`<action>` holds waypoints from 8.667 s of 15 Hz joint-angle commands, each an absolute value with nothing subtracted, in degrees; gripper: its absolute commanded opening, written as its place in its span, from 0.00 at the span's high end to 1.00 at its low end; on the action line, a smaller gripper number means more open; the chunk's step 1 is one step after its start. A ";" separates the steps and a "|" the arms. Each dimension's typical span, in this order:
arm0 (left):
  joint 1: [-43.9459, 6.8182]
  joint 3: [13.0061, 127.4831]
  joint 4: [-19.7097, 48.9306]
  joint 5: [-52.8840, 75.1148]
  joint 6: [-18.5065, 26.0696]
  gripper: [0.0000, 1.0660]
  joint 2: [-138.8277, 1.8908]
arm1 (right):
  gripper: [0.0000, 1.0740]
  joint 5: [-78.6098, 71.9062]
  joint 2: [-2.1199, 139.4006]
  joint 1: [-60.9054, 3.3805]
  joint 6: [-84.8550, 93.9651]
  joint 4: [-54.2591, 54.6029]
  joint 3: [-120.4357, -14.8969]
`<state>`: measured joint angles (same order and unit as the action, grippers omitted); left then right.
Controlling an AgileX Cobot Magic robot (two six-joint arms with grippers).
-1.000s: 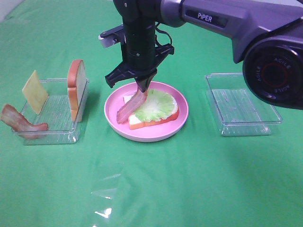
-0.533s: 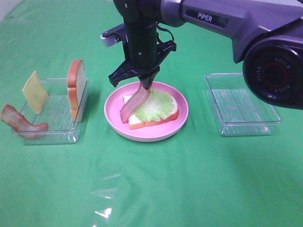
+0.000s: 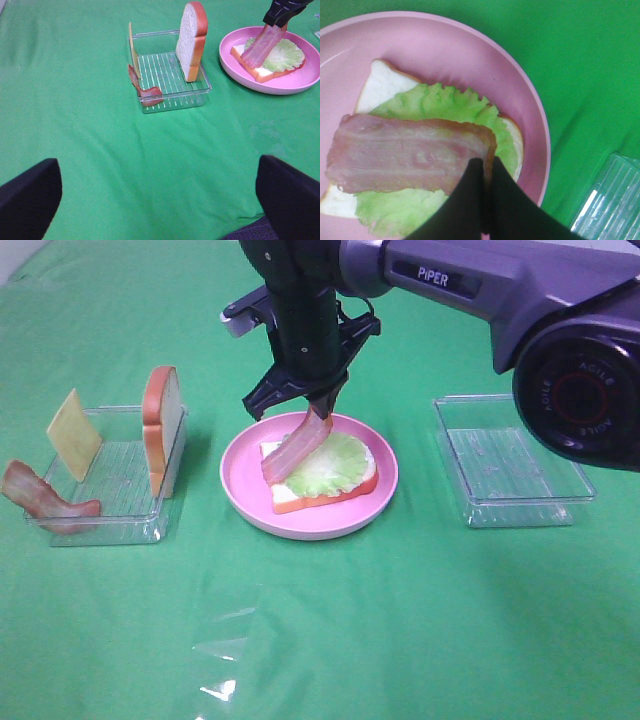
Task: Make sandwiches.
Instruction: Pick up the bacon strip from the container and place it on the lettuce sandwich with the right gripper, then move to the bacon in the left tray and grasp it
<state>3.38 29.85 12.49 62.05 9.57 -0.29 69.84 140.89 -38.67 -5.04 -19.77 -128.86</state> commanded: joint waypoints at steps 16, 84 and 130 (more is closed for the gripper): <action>3.55 29.79 12.49 62.05 9.28 0.06 -0.34 | 0.26 73.17 140.95 -38.67 -4.81 -19.14 -128.74; 3.55 29.79 12.49 62.05 9.17 0.06 -0.17 | 0.09 62.91 -1.72 -3.44 -0.29 -1.60 -25.90; -3.32 72.99 6.47 49.96 -3.44 0.06 -108.23 | 0.09 62.91 -1.66 -3.44 -0.34 -1.49 -25.90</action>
